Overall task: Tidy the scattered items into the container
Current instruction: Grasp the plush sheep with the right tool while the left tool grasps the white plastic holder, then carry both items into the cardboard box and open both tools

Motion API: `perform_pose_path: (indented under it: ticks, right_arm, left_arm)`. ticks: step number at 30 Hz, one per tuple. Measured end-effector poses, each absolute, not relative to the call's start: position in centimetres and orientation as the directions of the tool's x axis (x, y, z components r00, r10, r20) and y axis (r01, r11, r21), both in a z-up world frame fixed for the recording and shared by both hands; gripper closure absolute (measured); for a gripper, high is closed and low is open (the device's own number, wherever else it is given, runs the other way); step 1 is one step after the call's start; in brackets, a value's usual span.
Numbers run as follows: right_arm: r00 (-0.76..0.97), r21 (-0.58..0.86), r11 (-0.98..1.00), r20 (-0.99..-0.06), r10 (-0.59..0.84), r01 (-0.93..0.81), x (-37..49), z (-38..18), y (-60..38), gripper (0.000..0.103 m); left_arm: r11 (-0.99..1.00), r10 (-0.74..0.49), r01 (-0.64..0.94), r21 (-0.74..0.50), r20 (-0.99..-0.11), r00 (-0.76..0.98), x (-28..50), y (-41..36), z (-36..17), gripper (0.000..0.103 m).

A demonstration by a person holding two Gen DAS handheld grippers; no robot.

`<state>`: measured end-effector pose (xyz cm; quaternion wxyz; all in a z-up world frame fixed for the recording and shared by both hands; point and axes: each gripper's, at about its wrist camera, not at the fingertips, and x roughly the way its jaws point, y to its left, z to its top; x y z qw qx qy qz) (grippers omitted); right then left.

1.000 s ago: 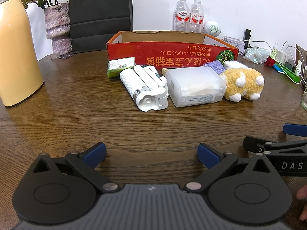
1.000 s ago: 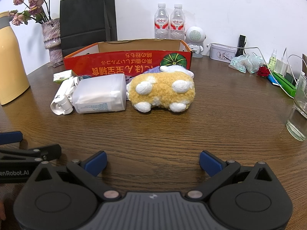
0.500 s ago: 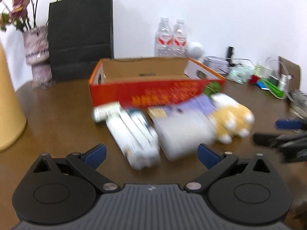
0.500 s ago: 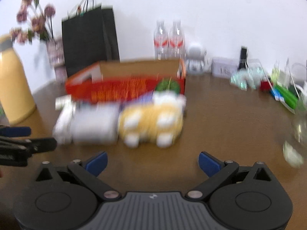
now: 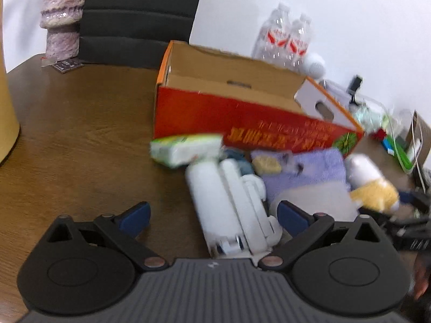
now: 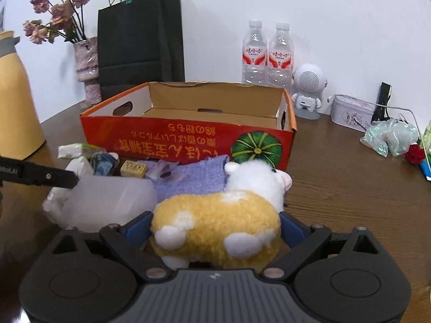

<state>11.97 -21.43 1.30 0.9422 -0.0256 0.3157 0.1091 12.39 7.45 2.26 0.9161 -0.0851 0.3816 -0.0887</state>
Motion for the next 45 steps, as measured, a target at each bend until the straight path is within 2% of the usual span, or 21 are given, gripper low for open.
perform_pose_path:
  ticks: [6, 8, 10, 11, 13, 17, 23, 28, 30, 33, 37, 40, 45]
  right_arm:
    - [0.756, 0.045, 0.981, -0.632, 0.174, -0.189, 12.0, 2.4, -23.3, 0.006]
    - [0.753, 0.066, 0.984, -0.636, 0.170, -0.166, 12.9, 2.0, -23.3, 0.002]
    - [0.742, 0.074, 0.986, -0.651, 0.161, -0.150, 13.9, 1.3, -23.1, 0.001]
    - [0.736, 0.078, 0.986, -0.658, 0.159, -0.144, 14.1, 1.0, -23.0, 0.001]
    - [0.746, 0.087, 0.986, -0.646, 0.164, -0.141, 13.6, 0.7, -22.9, 0.006]
    - [0.754, 0.110, 0.985, -0.633, 0.174, -0.135, 11.4, 1.0, -23.3, 0.014]
    - [0.806, 0.145, 0.981, -0.562, 0.188, -0.128, 6.9, 3.6, -23.9, 0.015]
    - [0.845, 0.205, 0.963, -0.469, 0.256, -0.177, 9.2, 9.4, -24.0, 0.014]
    - [0.849, 0.206, 0.956, -0.447, 0.282, -0.209, 12.3, 11.9, -23.5, 0.013]
    - [0.825, 0.213, 0.962, -0.504, 0.257, -0.169, 19.4, 13.7, -22.3, 0.013]
    - [0.772, 0.158, 0.983, -0.611, 0.174, -0.096, 26.4, 12.7, -20.1, 0.013]
    - [0.708, 0.173, 0.984, -0.690, 0.151, -0.042, 30.2, 10.2, -19.4, 0.013]
    - [0.605, 0.137, 0.991, -0.789, 0.105, 0.007, 33.6, 5.6, -19.6, 0.012]
  left_arm:
    - [0.974, -0.225, 0.142, -0.176, -0.720, 0.656, 14.1, 5.0, 2.0, 0.001]
    - [0.983, -0.182, 0.137, -0.122, -0.712, 0.678, 14.1, 4.1, 1.6, 0.011]
    - [0.988, -0.145, 0.134, -0.071, -0.707, 0.692, 13.5, 3.7, 1.9, 0.044]
    - [0.988, -0.151, 0.132, -0.083, -0.707, 0.691, 13.0, 3.9, 2.0, 0.047]
    - [0.985, -0.174, 0.132, -0.115, -0.701, 0.691, 11.9, 4.6, 2.0, 0.047]
    - [0.988, -0.156, 0.126, -0.094, -0.681, 0.716, 8.1, 4.8, 2.1, 0.048]
    - [0.977, -0.212, 0.158, -0.141, -0.610, 0.763, 4.1, 4.8, 5.1, 0.048]
    - [0.948, -0.310, 0.219, -0.230, -0.528, 0.790, 9.2, 5.5, 11.6, 0.048]
    - [0.940, -0.332, 0.227, -0.253, -0.536, 0.776, 14.0, 5.2, 14.2, 0.048]
    - [0.961, -0.272, 0.178, -0.212, -0.606, 0.747, 22.4, 3.9, 16.0, 0.048]
    - [0.988, -0.150, 0.123, -0.091, -0.727, 0.669, 31.2, 2.2, 14.0, 0.048]
    - [0.992, -0.121, 0.095, -0.080, -0.799, 0.589, 34.6, 2.6, 11.2, 0.048]
    - [0.995, -0.008, 0.088, 0.043, -0.862, 0.507, 35.7, 2.2, 7.2, 0.047]
